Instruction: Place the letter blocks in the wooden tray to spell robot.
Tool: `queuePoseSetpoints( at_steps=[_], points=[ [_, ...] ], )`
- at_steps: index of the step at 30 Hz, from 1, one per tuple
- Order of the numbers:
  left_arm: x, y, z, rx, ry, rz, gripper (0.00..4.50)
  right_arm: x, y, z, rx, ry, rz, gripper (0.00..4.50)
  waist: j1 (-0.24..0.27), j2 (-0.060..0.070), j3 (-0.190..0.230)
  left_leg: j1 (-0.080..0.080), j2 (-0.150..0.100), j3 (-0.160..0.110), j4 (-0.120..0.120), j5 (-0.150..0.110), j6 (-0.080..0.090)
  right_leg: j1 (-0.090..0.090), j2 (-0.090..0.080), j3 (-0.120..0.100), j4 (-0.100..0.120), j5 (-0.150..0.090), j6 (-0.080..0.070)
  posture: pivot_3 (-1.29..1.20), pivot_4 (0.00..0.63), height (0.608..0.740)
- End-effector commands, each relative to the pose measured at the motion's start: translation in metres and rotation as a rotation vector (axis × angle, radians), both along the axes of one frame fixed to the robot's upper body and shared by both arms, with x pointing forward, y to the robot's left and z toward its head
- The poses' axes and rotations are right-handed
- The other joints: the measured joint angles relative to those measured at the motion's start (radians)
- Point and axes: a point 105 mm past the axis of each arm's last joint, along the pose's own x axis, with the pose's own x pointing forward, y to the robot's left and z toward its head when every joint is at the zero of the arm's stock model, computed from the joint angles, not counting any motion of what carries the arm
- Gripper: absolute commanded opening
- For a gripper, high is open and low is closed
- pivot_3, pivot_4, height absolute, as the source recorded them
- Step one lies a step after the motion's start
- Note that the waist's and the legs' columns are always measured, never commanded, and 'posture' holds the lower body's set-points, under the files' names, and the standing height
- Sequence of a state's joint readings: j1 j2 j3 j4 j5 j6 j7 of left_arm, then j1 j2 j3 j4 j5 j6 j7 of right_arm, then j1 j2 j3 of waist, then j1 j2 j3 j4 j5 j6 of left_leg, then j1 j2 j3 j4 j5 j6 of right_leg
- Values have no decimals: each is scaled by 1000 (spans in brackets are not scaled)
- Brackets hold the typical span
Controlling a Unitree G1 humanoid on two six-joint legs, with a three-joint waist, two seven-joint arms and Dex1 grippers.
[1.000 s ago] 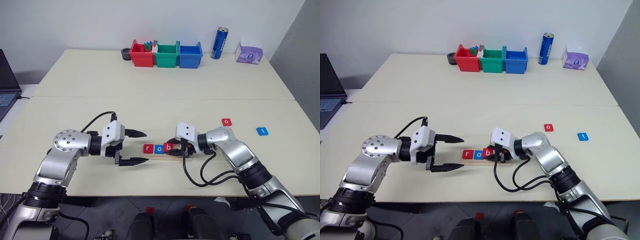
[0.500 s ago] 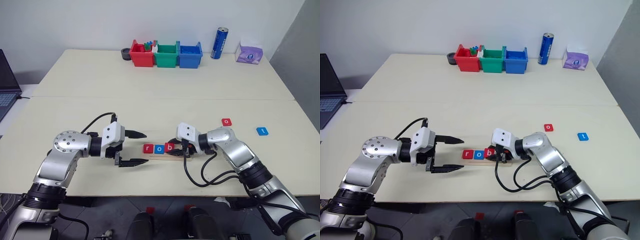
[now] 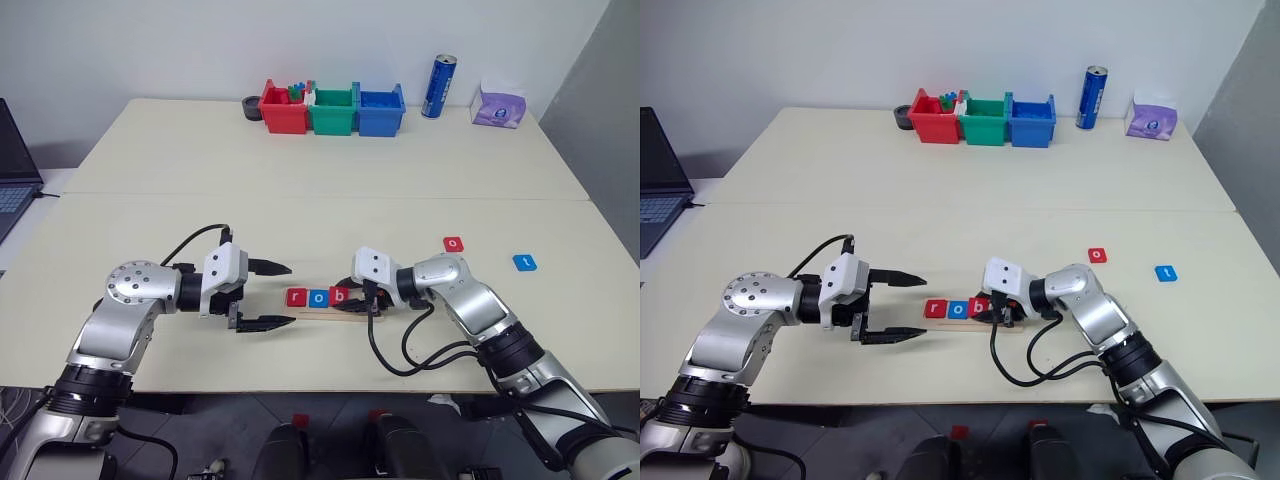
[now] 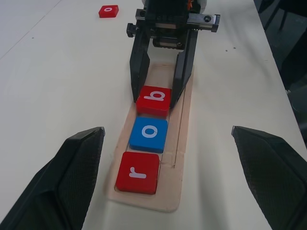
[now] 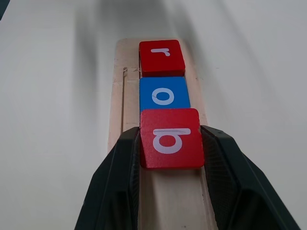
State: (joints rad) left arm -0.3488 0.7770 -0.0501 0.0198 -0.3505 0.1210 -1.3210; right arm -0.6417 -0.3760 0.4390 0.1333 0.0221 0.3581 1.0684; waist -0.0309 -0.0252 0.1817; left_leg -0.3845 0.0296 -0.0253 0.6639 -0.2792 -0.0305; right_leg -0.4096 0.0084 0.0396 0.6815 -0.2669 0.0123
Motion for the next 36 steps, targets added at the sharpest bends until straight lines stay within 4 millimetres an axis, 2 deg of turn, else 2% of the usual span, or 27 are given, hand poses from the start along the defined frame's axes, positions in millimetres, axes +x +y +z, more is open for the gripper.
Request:
queuePoseSetpoints(
  at_steps=[1, 5, 6, 10, 13, 22, 25, 35, 36],
  points=[
    [2, 1, 8, -3, -46, -3, 4500, 1, 5, 13, 21, -39, 27, 1457, 0, 0, 0, 0, 0, 0, 0, 0, 0, 0, 0, 0, 0, 0, 0, 0, 150, 740],
    [3, 0, 8, -3, -49, -2, 4500, 3, 5, 14, 19, -40, 23, 1457, 0, 0, 0, 0, 0, 0, 0, 0, 0, 0, 0, 0, 0, 0, 0, 0, 150, 740],
    [3, 0, 8, -3, -50, -2, 4500, 3, 5, 14, 19, -41, 21, 2178, 0, 0, 0, 0, 0, 0, 0, 0, 0, 0, 0, 0, 0, 0, 0, 0, 150, 740],
    [4, 0, 7, -3, -51, -2, 4500, 3, 5, 14, 20, -39, 21, 3386, 0, 0, 0, 0, 0, 0, 0, 0, 0, 0, 0, 0, 0, 0, 0, 0, 150, 740],
    [5, 1, 6, -1, -52, 0, 4500, 2, 5, 15, 24, -38, 24, 4474, 0, 0, 0, 0, 0, 0, 0, 0, 0, 0, 0, 0, 0, 0, 0, 0, 150, 740],
    [5, 0, 7, -3, -54, -2, 4500, 7, 4, 39, 110, -13, -9, 4474, 0, 0, 0, 0, 0, -1, 0, 0, 0, 0, 0, 0, 0, 0, 0, 0, 150, 740],
    [5, -1, 6, -3, -53, -4, 4500, 9, 2, 41, 123, -5, -23, 3853, 0, 0, 0, 0, 0, 0, 0, 0, 0, 0, 0, 0, 0, 0, 0, 0, 150, 740],
    [6, -1, 7, -2, -54, -4, 4500, 16, 2, 23, 65, -63, -51, 259, 0, 0, 0, 0, 0, 0, 0, 0, 0, 0, 0, 0, 0, 0, 0, 0, 150, 740],
    [6, -1, 7, -2, -55, -4, 4500, 17, 3, 22, 63, -72, -56, 19, 0, 0, 0, 0, 0, 0, 0, 0, 0, 0, 0, 0, 0, 0, 0, 0, 150, 740]
  ],
)
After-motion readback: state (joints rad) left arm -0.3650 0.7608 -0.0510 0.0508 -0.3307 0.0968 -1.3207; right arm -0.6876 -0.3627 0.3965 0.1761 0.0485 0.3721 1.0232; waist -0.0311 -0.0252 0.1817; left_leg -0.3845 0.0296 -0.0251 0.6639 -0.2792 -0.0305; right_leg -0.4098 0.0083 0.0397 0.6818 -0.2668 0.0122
